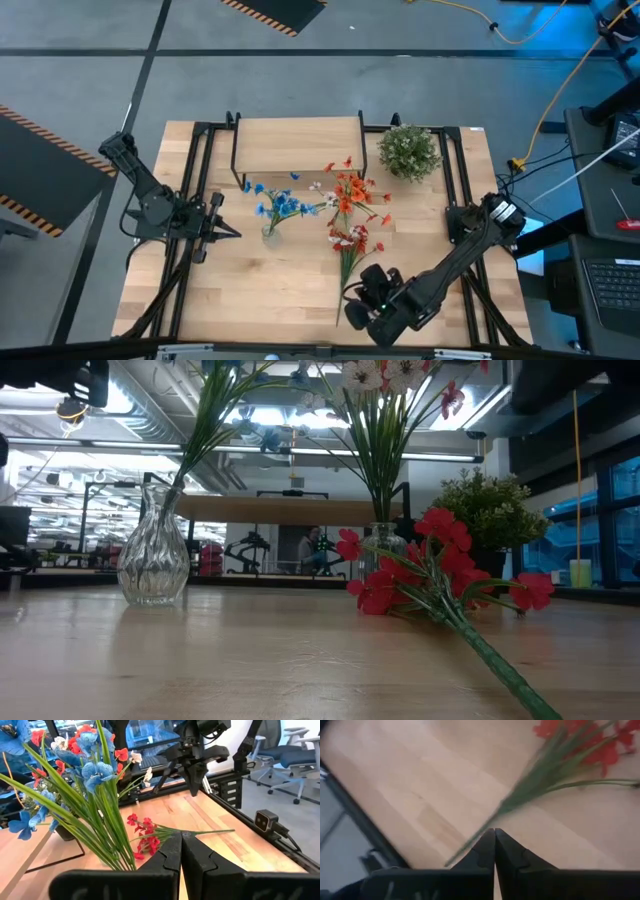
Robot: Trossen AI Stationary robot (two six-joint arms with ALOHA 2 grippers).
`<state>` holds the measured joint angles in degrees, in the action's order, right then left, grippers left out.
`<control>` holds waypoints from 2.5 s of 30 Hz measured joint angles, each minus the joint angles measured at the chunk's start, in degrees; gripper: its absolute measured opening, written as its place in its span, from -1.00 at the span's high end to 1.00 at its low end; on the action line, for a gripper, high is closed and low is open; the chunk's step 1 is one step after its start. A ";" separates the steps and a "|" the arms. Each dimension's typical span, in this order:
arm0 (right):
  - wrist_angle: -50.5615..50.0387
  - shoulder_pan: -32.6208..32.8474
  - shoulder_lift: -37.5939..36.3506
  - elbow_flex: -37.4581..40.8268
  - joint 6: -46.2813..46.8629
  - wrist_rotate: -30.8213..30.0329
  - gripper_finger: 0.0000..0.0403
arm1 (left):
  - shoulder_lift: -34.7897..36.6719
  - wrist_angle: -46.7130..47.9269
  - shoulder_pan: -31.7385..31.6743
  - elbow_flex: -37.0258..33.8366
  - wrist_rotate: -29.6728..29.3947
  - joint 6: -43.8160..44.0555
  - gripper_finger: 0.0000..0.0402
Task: Pick and place flowers into a vace then onto a shelf
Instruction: Put the orange flowers into the left transparent vase
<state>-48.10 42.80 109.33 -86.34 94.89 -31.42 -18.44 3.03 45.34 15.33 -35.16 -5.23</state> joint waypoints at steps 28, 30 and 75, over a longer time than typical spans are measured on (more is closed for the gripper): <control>2.67 -6.55 6.57 0.51 2.07 5.02 -0.04 | -0.02 0.70 -0.02 -0.02 0.17 0.61 0.99; 2.50 -6.52 7.26 0.51 2.73 6.11 -0.06 | -0.02 0.69 0.00 -0.02 0.17 0.61 0.99; 2.71 -9.41 14.46 0.51 5.16 1.96 0.71 | -0.09 3.30 -0.01 -0.07 0.20 1.63 0.98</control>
<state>-45.39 33.39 123.79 -85.82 100.05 -29.46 -18.52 6.33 45.33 15.27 -34.96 -3.61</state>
